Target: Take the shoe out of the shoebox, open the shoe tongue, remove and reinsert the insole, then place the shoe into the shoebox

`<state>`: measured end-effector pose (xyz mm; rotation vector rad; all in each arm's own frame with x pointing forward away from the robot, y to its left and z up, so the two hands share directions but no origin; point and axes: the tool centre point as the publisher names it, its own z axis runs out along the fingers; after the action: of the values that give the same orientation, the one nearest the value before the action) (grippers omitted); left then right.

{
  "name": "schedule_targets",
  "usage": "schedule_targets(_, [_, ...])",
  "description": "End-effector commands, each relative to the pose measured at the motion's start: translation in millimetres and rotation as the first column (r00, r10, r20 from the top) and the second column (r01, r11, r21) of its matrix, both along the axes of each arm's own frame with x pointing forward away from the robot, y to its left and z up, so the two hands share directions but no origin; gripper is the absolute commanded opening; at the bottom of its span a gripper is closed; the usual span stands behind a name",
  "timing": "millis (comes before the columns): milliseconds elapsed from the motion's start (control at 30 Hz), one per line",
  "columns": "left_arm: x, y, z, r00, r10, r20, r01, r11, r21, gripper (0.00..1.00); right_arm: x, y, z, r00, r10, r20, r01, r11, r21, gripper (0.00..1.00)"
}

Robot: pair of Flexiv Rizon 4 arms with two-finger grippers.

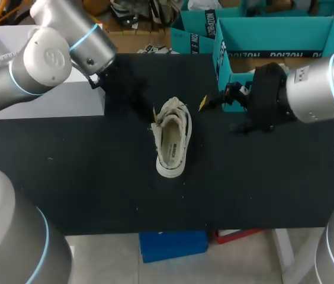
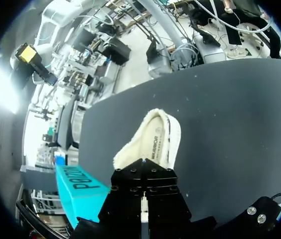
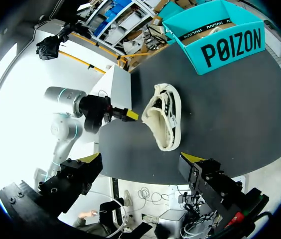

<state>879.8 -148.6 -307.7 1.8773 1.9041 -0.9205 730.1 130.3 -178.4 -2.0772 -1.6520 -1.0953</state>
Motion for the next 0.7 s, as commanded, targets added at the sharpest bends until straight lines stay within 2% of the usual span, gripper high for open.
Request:
schedule_targets(33, [13.7,-5.8,0.9,0.998,0.050,0.033,-0.050,0.999,-0.010,0.00,-0.1,0.5,-0.1,1.000,-0.001,0.000,0.001,1.000,0.000,1.00])
schedule_targets(167, [37.2,-22.8,-6.6,0.994,0.104,0.045,-0.103,0.994,-0.026,0.00,-0.1,0.5,-0.1,1.000,-0.001,0.000,0.001,1.000,0.000,1.00])
schedule_targets(333, [43.4,-41.2,-22.0,0.991,0.123,0.048,-0.122,0.992,-0.025,0.00,-0.1,0.5,-0.1,1.000,-0.001,0.000,0.001,1.000,0.000,1.00])
schedule_targets(467, [41.4,-48.6,-36.5,0.991,0.127,0.034,-0.126,0.992,-0.011,0.00,-0.1,0.5,-0.1,1.000,-0.001,0.000,0.001,1.000,0.000,1.00])
schedule_targets(700, [19.6,-42.1,-40.7,0.995,0.101,-0.002,-0.101,0.994,-0.030,0.00,-0.1,0.5,-0.1,1.000,-0.001,0.000,0.001,1.000,0.000,1.00])
